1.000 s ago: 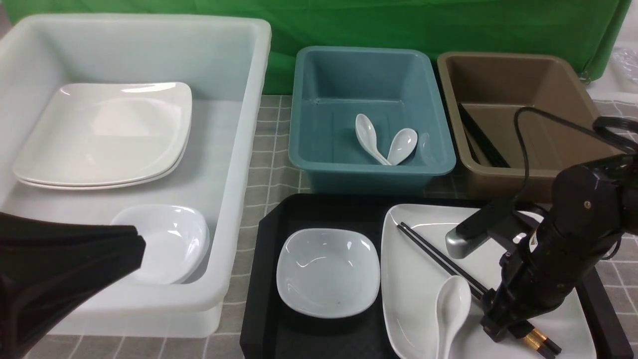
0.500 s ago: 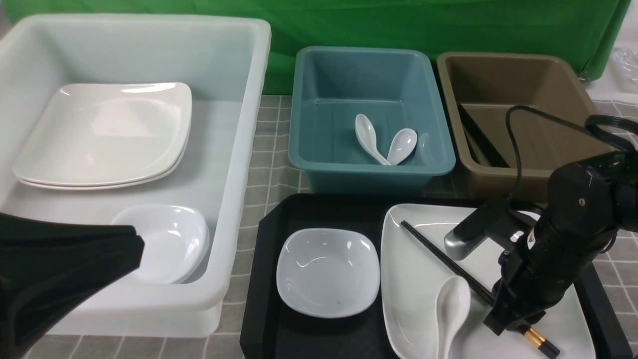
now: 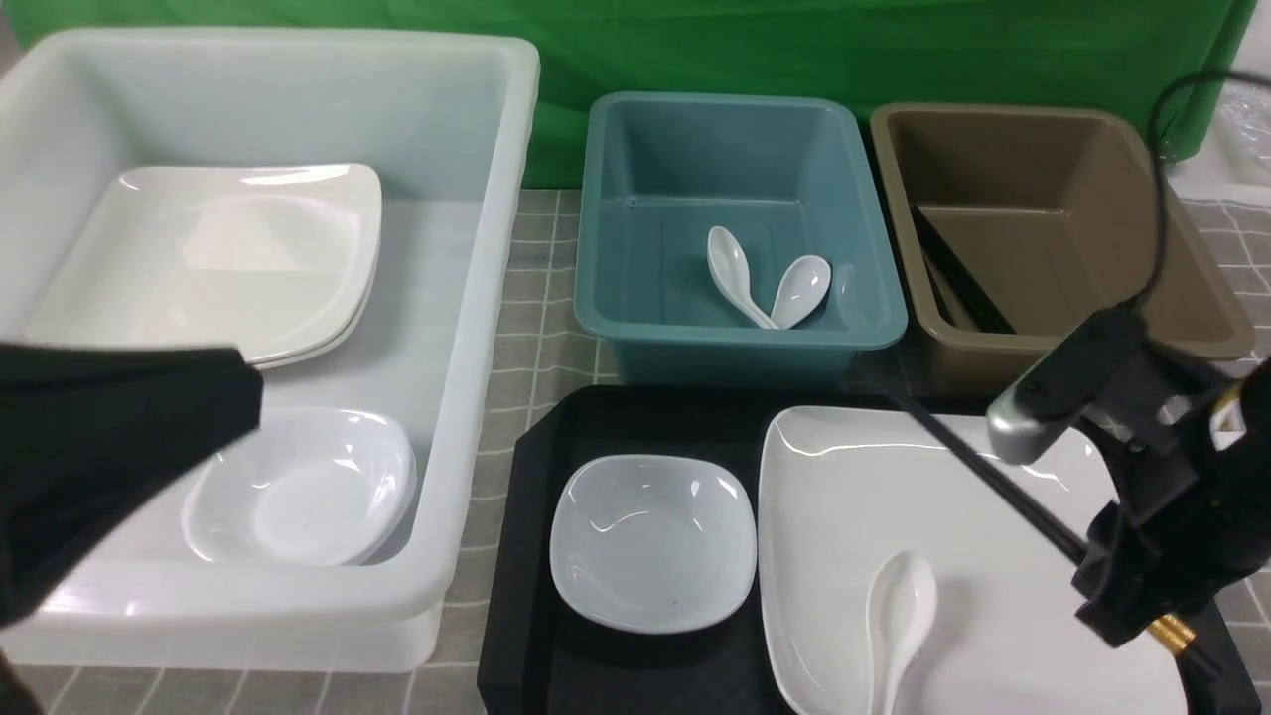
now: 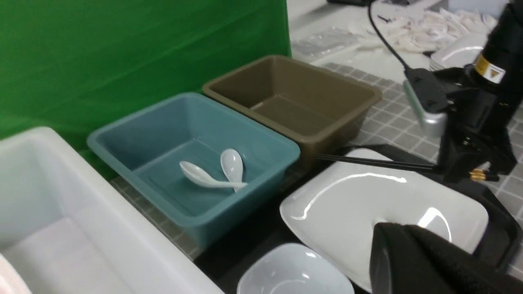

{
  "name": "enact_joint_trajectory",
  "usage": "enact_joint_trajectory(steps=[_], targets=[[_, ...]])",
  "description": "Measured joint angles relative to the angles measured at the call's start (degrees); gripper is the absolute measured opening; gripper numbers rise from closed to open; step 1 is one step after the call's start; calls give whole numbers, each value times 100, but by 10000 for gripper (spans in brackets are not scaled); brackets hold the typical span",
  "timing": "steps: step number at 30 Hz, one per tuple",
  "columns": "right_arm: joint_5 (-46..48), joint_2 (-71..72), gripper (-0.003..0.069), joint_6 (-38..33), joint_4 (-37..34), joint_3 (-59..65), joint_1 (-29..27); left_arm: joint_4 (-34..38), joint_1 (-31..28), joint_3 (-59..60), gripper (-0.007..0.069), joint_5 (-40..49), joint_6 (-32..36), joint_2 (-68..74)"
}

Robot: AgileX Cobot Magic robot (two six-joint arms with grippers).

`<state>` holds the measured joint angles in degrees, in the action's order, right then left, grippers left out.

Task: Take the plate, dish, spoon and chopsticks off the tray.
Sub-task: Use the right arm to put the chopsticks into the small storage box on the right

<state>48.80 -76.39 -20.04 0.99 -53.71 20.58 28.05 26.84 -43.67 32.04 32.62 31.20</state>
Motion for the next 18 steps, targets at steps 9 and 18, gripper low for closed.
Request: enact_joint_trajectory(steps=[9,18], targets=[[-1272,-602,158,916,-914,-1557,-987,10,0,0,4,-1501,0,0],[-2104,-3489,158,1201,-1522,-3857,-1737,28,0,0,4,-1169,0,0]])
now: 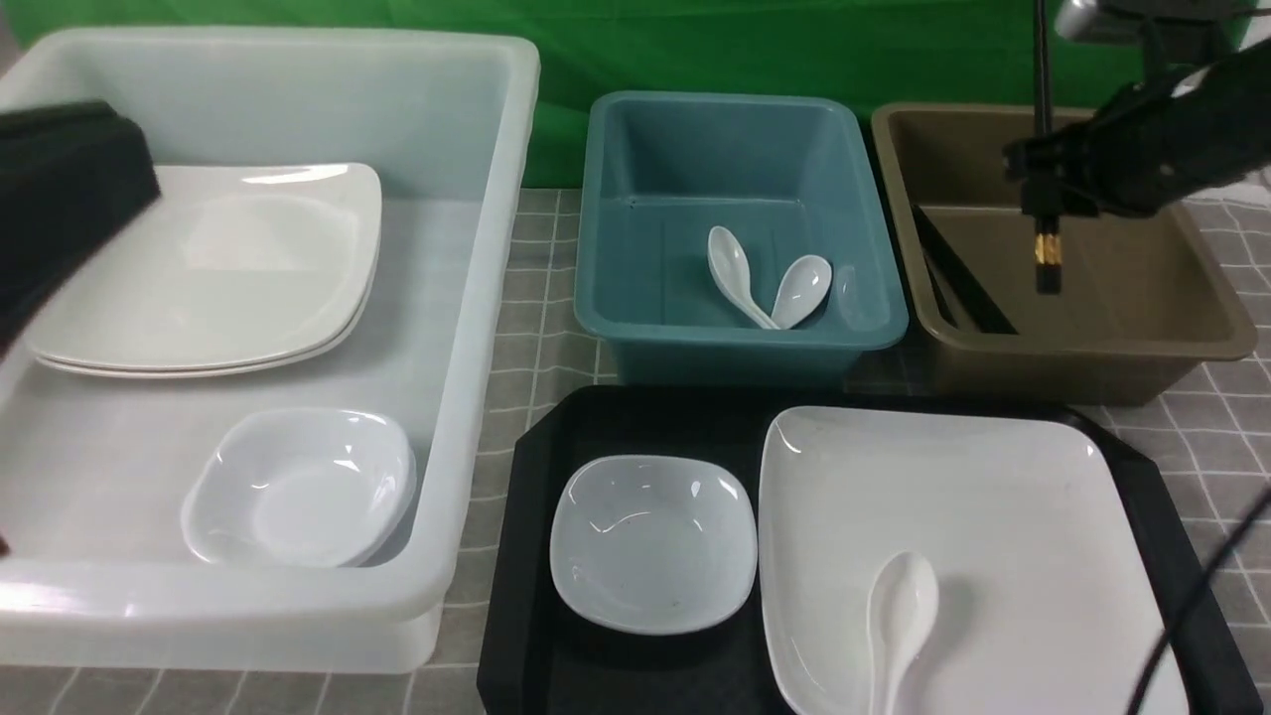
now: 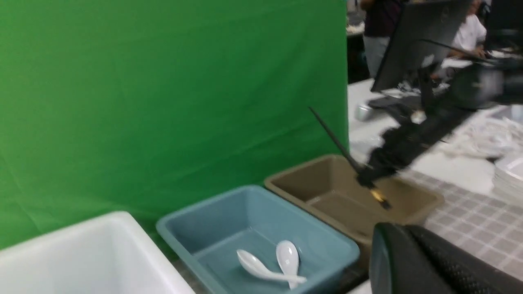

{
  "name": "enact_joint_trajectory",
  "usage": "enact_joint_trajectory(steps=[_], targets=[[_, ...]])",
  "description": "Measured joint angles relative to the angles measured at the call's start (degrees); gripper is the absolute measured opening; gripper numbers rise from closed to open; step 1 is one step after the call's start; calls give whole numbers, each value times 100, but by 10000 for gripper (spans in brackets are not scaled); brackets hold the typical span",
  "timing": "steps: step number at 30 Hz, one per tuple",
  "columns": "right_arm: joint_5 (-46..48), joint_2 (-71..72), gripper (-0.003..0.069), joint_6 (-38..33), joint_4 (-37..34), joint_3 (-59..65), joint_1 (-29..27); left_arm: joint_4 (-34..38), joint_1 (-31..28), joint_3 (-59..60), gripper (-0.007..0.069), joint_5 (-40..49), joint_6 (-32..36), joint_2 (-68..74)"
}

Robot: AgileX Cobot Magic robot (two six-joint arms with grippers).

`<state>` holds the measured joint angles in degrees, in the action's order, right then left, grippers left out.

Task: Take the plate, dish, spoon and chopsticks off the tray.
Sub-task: Use the right arm to put the chopsticks into the small storage box on the right

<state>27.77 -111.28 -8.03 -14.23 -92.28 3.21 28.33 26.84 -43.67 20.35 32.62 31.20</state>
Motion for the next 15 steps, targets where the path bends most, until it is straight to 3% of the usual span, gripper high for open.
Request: enact_joint_trajectory(steps=[4,8,10,12,15], targets=[[185,-723,178,275,-11,-643,-14,0,0,0,4,158,0,0],[526,-1072,391,518,37,-904,-14,-13,0,0,4,265,7,0],[668,-1005,446,550,106,-911,-14,-74,0,0,4,390,10,0],[924,-785,443,554,215,-916,-14,-172,0,0,4,500,10,0],[1635,-209,360,560,357,-916,40,-369,0,0,4,630,14,0]])
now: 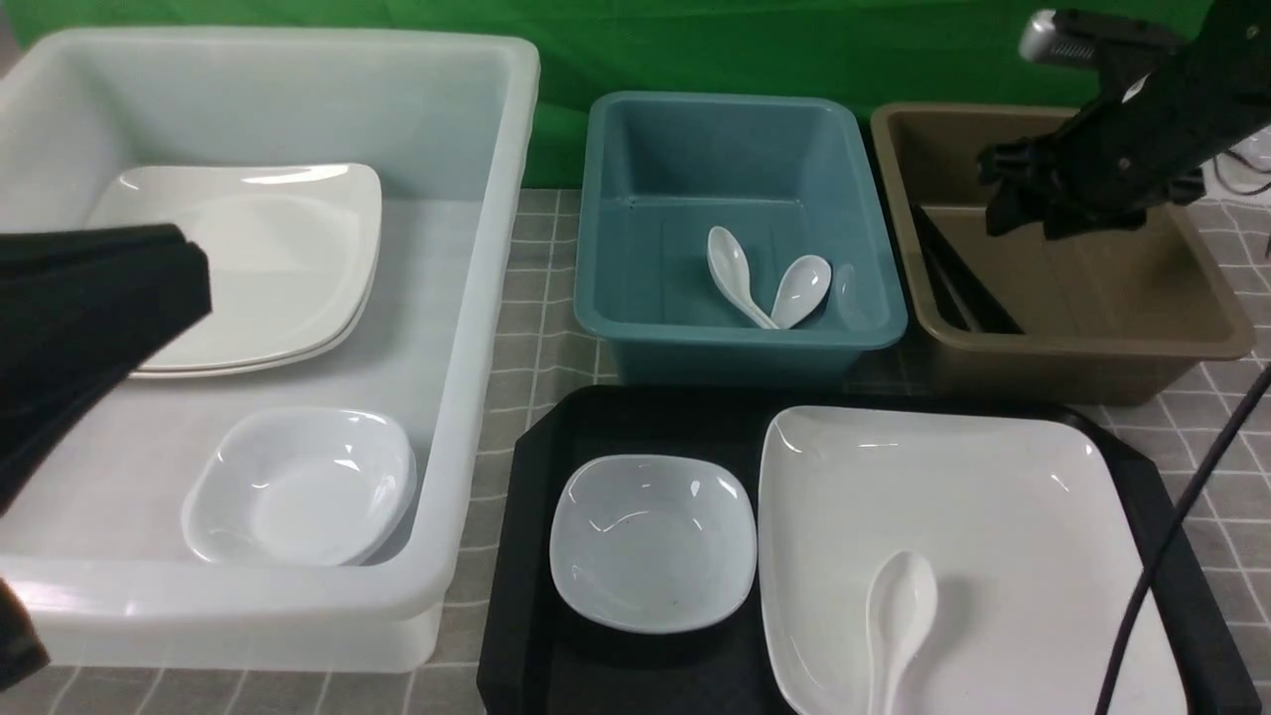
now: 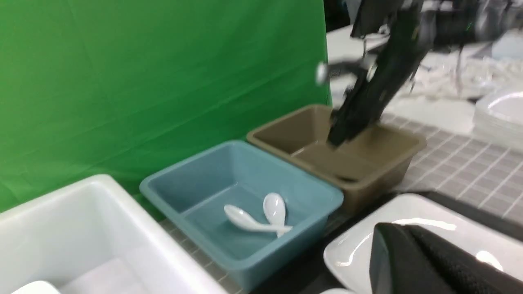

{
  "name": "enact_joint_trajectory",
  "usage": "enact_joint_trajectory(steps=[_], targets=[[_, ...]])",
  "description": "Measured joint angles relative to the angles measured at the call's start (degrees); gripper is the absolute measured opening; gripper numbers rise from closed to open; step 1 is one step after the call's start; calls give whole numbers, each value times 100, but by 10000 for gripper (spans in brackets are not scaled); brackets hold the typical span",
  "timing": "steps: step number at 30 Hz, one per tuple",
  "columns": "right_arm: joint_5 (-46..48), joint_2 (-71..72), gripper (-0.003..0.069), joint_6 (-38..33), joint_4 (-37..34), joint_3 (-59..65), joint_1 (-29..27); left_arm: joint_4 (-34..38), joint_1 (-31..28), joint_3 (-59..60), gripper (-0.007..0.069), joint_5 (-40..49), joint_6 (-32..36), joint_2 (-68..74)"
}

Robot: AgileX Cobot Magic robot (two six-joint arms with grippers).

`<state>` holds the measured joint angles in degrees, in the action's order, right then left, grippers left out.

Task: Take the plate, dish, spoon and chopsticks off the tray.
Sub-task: Use the right arm to put the chopsticks into the small storage box on the right, then use the right arm to grab a soup spoon from the plate

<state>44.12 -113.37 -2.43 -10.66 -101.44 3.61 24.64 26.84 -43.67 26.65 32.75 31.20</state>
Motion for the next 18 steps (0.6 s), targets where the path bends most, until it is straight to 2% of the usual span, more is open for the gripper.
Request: enact_joint_trajectory(steps=[3,5,7,8,10,11,15,18], targets=[[737,748,299,30,148,197,272,-161,0,0,4,125,3,0],[1187,1439,286,316,436,757,739,-253,0,0,4,265,3,0],[1279,1694,287,487,547,1133,960,-289,0,0,4,309,3,0],[1344,2238,298,927,766,1834,1511,-301,0,0,4,334,3,0],[1230,2658,321,1441,869,2589,2028,-312,4,0,4,347,-10,0],[1057,2938,352,1976,938,3203,2449,-312,4,0,4,378,-17,0],[634,3187,438,3163,975,4320,3119,-312,4,0,4,420,-23,0],[257,3128,465,3769,993,4847,3272,-299,4,0,4,420,-35,0]])
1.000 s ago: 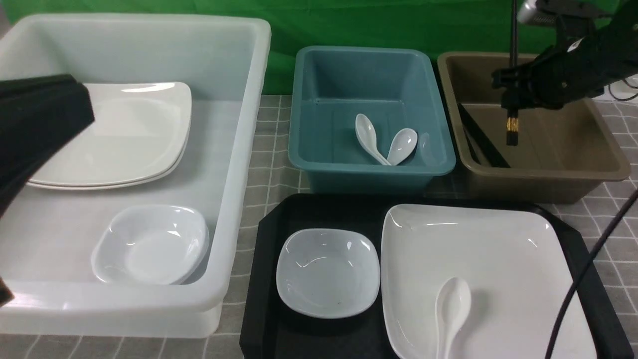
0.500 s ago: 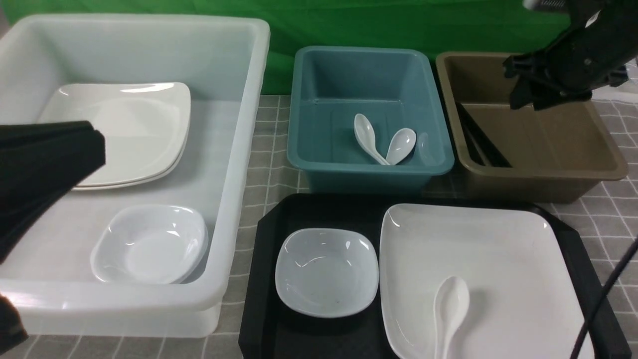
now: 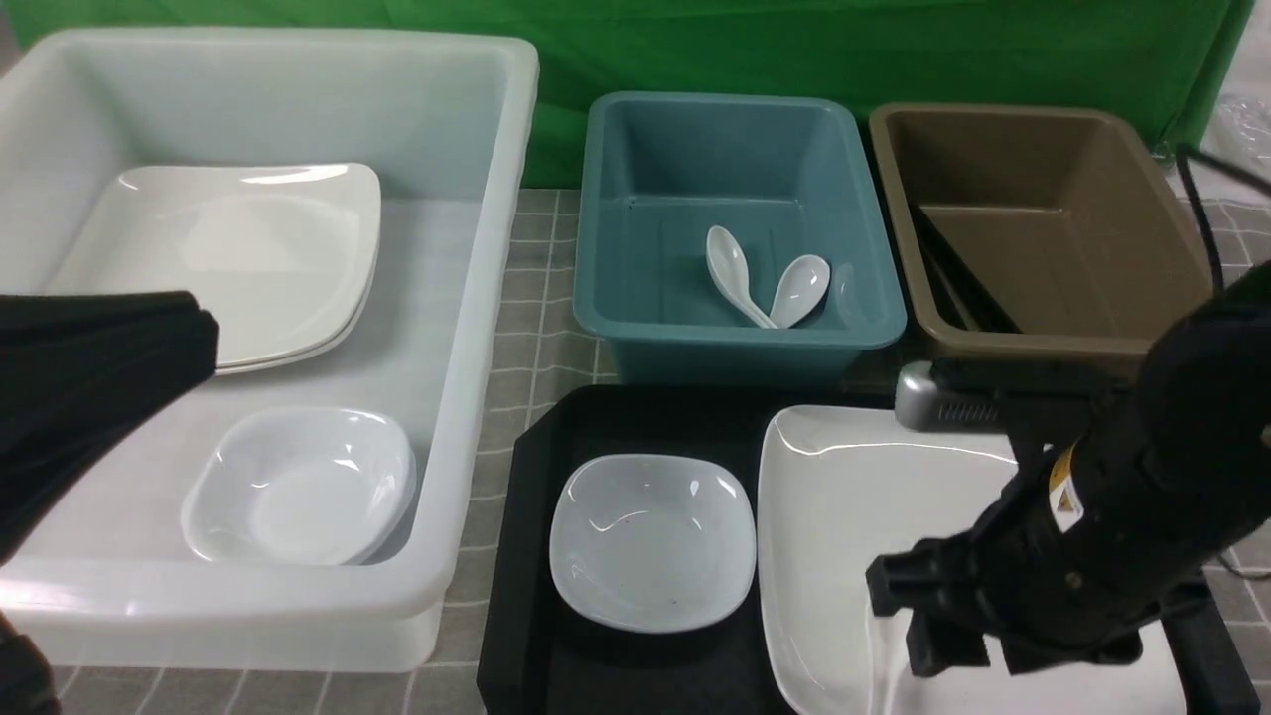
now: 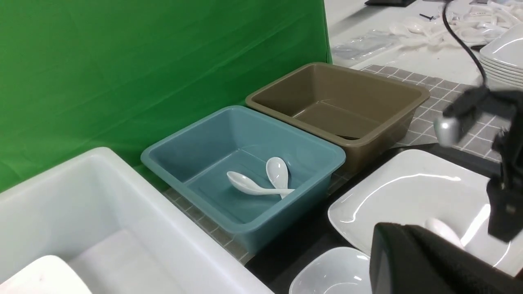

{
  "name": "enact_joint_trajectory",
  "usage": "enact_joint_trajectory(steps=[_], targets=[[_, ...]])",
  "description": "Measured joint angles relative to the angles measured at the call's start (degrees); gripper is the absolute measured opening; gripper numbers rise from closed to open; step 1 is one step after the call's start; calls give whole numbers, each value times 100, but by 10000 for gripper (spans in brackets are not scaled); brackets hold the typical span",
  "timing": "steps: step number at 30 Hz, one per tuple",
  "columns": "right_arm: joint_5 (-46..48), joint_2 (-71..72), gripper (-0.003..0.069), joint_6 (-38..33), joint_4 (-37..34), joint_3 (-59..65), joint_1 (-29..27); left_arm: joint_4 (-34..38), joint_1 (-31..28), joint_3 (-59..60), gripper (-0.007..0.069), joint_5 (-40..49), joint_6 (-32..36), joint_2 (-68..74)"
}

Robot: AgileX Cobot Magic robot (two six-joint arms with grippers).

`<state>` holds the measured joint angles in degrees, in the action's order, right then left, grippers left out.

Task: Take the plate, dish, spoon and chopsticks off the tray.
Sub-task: Use the right arm to grab a soup spoon from the plate

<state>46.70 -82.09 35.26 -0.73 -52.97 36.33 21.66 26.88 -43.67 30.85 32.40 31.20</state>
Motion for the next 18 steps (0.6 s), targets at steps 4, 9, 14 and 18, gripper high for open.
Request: enact_joint_trajectory(steps=[4,9,14,18], targets=[[-771,-278,472,282,-327,446,43,143,0,0,4,1,-17,0],[-1426,-767,472,277,-410,544,43,242,0,0,4,1,-20,0],[-1873,-1173,458,113,-395,526,43,287,0,0,4,6,-24,0],[-1943,-1222,344,-140,-364,491,43,301,0,0,4,6,-24,0]])
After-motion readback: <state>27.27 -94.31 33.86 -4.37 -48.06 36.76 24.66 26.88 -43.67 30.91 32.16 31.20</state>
